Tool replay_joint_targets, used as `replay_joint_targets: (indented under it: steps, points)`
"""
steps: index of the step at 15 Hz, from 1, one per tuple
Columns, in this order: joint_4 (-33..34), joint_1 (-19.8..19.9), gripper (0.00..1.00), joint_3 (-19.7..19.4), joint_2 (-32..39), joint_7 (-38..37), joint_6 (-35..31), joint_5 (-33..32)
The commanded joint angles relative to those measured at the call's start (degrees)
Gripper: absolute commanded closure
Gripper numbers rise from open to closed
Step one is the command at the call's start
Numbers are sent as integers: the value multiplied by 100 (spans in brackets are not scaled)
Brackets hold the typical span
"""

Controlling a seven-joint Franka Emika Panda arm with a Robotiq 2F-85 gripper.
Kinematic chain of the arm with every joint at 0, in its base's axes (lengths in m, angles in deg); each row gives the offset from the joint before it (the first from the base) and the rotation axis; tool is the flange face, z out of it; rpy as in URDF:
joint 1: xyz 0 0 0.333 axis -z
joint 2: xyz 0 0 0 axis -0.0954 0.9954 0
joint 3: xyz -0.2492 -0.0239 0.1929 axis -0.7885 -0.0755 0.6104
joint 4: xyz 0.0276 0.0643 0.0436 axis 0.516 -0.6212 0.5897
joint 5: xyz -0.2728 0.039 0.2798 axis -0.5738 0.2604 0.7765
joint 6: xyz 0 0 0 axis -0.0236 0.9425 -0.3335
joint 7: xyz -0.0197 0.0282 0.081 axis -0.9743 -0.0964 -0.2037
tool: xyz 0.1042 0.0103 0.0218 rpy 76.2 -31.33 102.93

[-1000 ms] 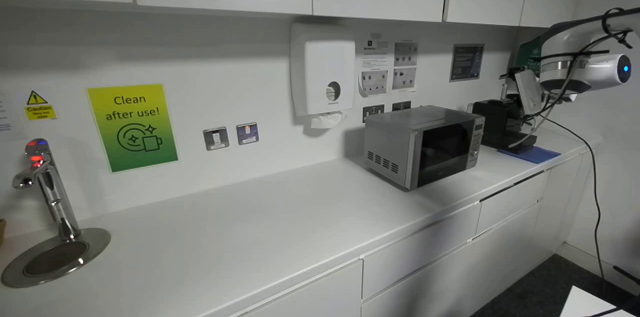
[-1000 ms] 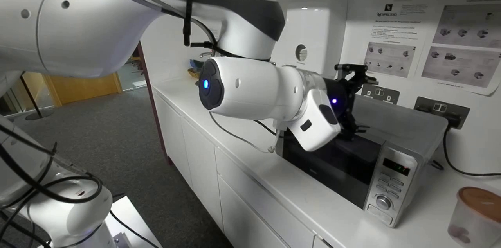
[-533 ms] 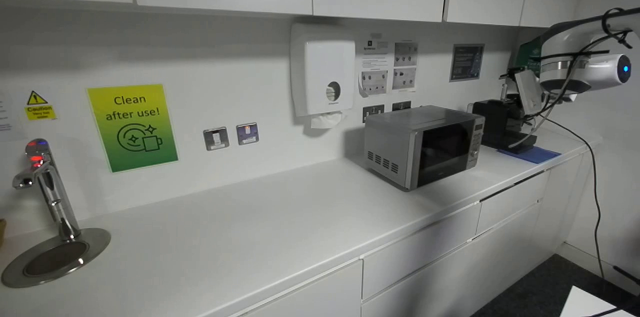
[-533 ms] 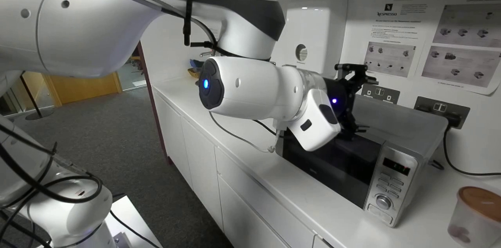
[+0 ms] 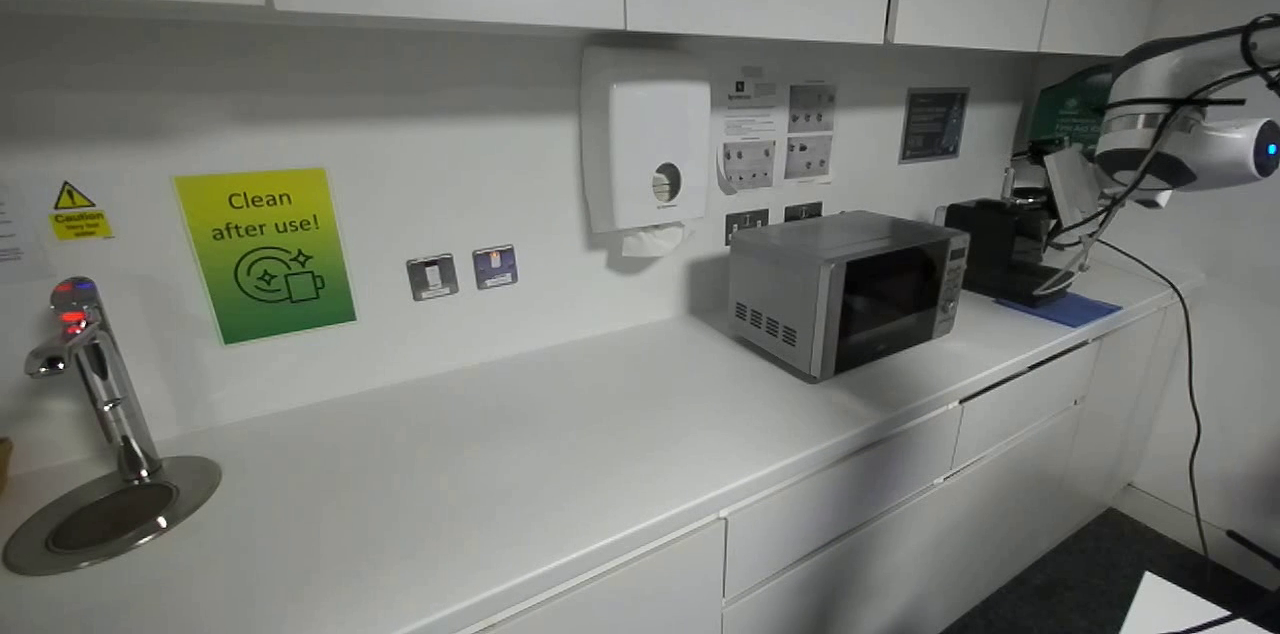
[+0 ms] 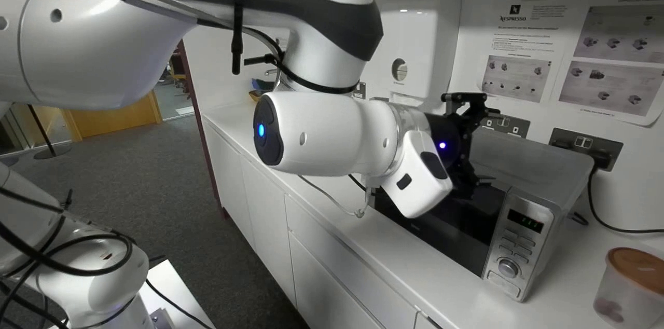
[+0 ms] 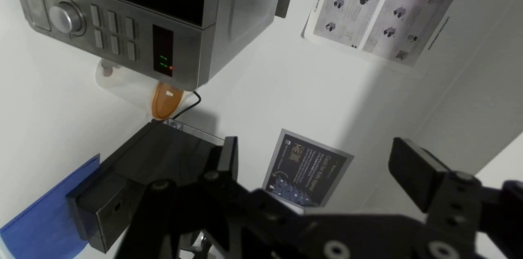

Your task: Press the last button from the left on the microwave

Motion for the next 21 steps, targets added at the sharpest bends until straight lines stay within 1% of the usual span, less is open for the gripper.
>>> replay_joint_targets:
  steps: [1,4,8,12,15,16,17,18,21]
  points:
    - [65,-73,0,-290,-136,1184,230,934]
    - [61,-82,0,-656,209,1648,738,1702]
    - [-35,-320,0,-1273,856,1937,1500,2583]
    - [-194,-686,0,-1814,1562,1869,2093,3123]
    - [-290,-888,0,-2074,2084,1643,2431,3363]
    - [-386,393,0,-962,2661,1222,2840,3402]
    - [-347,559,0,-776,2768,1150,2878,3455]
    - [-263,942,0,-396,2912,1056,2935,3505]
    - [33,1864,0,473,3490,813,3098,3676]
